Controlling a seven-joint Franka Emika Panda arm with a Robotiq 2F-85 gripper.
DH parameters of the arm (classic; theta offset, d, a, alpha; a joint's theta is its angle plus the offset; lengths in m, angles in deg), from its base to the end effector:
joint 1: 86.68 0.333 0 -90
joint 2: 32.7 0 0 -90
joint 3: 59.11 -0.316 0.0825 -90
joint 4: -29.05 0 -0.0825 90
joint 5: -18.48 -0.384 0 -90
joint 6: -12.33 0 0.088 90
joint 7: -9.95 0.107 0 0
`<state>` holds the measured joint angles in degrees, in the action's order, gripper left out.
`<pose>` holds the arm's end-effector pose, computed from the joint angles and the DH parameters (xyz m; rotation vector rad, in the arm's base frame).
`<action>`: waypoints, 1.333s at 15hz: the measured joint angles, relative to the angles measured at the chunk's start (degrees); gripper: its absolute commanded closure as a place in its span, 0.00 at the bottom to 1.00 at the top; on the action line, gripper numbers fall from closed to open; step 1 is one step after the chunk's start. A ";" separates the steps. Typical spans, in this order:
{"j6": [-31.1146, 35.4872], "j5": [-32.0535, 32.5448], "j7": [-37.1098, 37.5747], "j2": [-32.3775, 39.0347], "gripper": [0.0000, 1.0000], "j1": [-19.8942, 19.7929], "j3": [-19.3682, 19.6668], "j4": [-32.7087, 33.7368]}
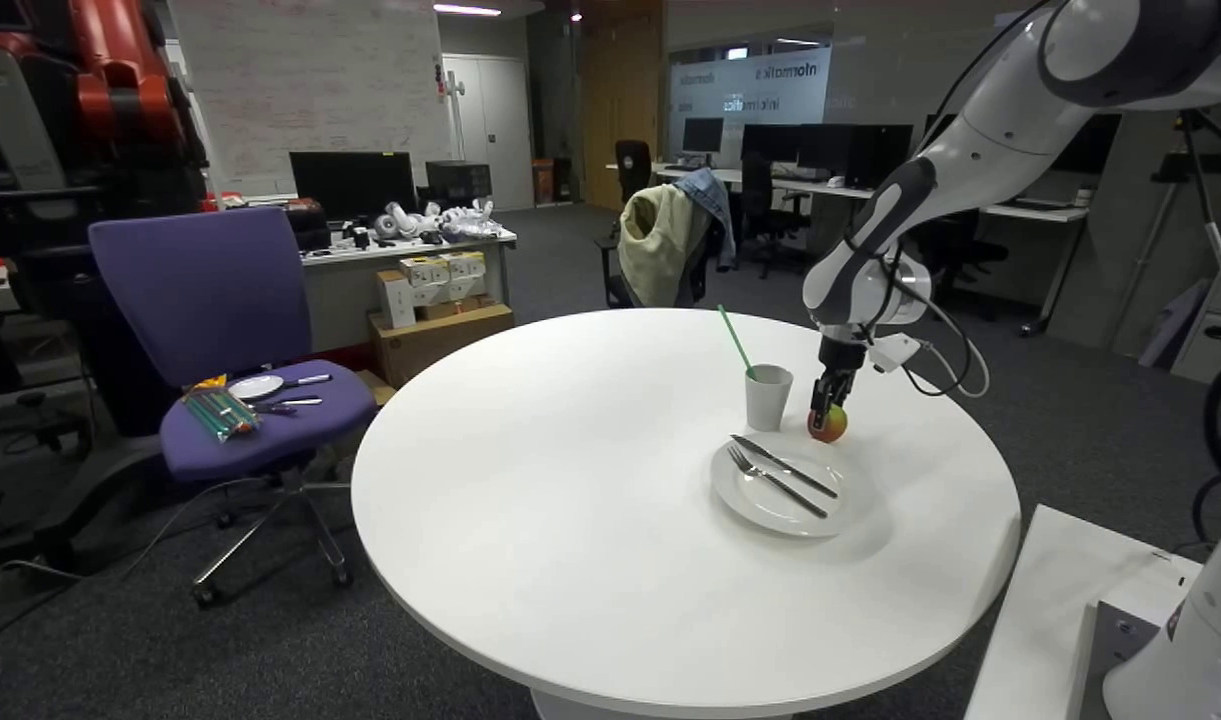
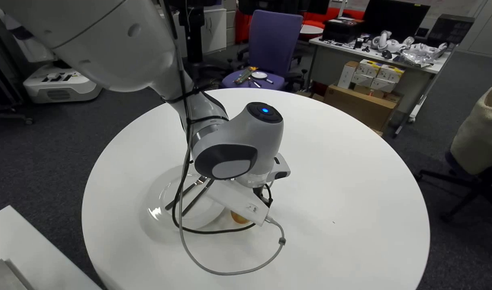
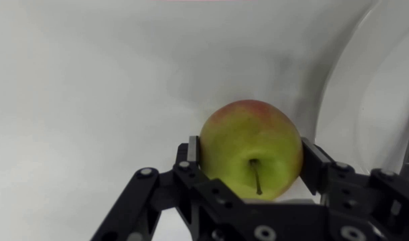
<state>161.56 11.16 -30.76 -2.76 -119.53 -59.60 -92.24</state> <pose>0.4804 -0.3075 0.1587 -3.0659 -0.0517 -0.0186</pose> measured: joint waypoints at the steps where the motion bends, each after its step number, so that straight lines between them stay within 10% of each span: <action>1: -0.31 0.01 0.02 0.41 0.51 0.30 0.21 0.30; 6: -1.87 0.02 0.09 0.99 0.51 1.67 1.26 1.65; 7: -1.95 0.02 0.09 1.03 0.07 1.94 1.48 1.72; 9: -2.17 0.03 0.09 1.07 0.01 2.33 1.77 1.80; 11: -2.34 0.04 0.12 1.25 0.32 2.82 2.05 1.81; 15: -2.25 0.15 0.99 0.91 0.48 4.30 3.07 1.75; 17: -1.66 0.34 1.08 -0.35 0.09 5.06 3.80 1.30; 20: -0.83 1.81 1.71 -4.38 0.00 6.48 5.49 -0.56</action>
<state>160.73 12.97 -29.05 -7.14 -113.04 -54.11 -92.80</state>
